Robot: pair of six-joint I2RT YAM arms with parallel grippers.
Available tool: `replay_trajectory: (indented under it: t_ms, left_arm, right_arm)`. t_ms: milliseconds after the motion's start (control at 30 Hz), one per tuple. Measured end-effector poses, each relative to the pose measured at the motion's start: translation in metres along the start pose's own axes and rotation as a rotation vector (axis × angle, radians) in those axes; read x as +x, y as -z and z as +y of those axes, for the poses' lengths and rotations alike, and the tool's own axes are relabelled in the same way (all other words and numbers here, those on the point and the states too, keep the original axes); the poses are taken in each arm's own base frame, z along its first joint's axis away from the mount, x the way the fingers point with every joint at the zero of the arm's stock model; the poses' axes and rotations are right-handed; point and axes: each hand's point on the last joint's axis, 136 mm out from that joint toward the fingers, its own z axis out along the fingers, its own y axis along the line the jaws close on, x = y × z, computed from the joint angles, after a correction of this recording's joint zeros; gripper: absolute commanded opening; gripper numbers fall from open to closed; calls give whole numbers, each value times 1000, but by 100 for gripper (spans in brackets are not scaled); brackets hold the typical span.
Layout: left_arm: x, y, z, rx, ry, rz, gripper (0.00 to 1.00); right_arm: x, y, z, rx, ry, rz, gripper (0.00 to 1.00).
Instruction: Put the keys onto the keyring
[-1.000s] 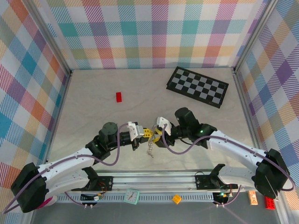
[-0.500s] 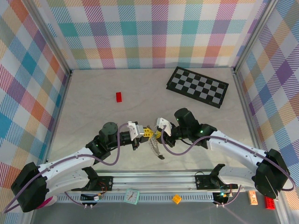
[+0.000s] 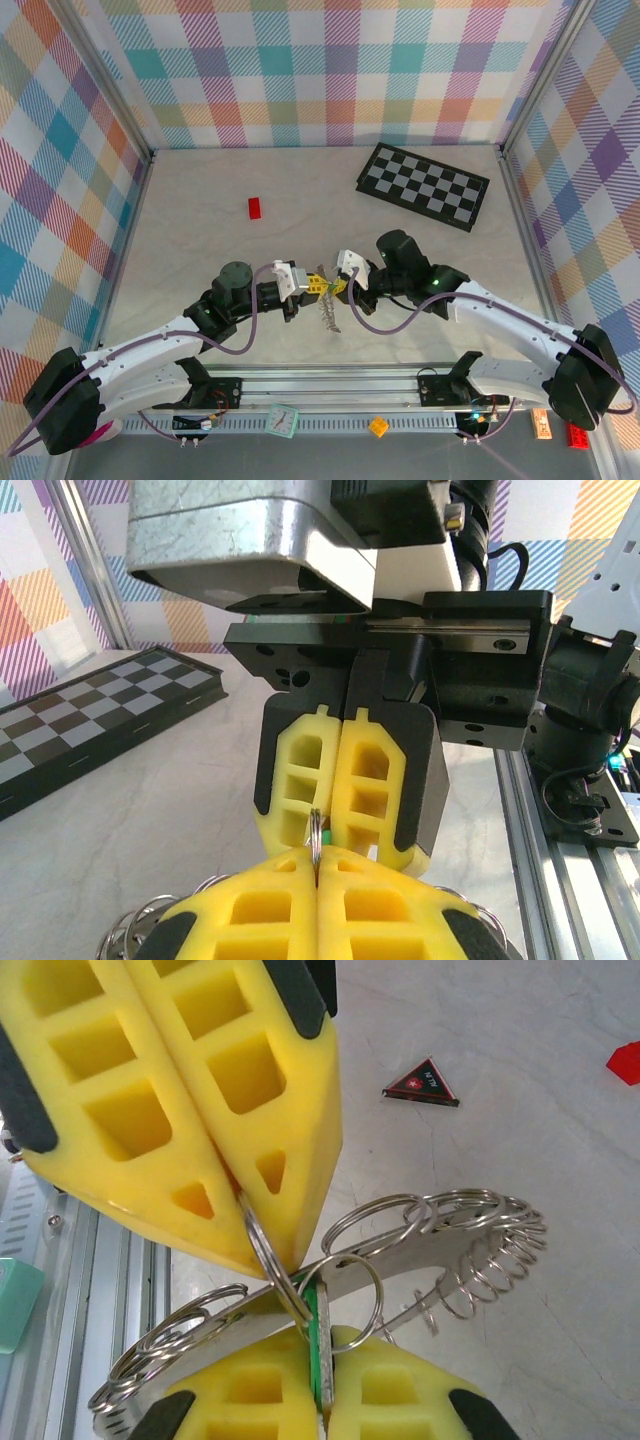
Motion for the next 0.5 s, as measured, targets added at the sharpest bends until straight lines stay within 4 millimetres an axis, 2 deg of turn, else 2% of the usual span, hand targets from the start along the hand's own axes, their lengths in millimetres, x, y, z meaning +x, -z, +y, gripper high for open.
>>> replay_trajectory:
  t_ms: [500]
  left_arm:
    - [15,0,-1,-1,10,63,0]
  right_arm:
    - [-8,18,-5,83,73,-7,0]
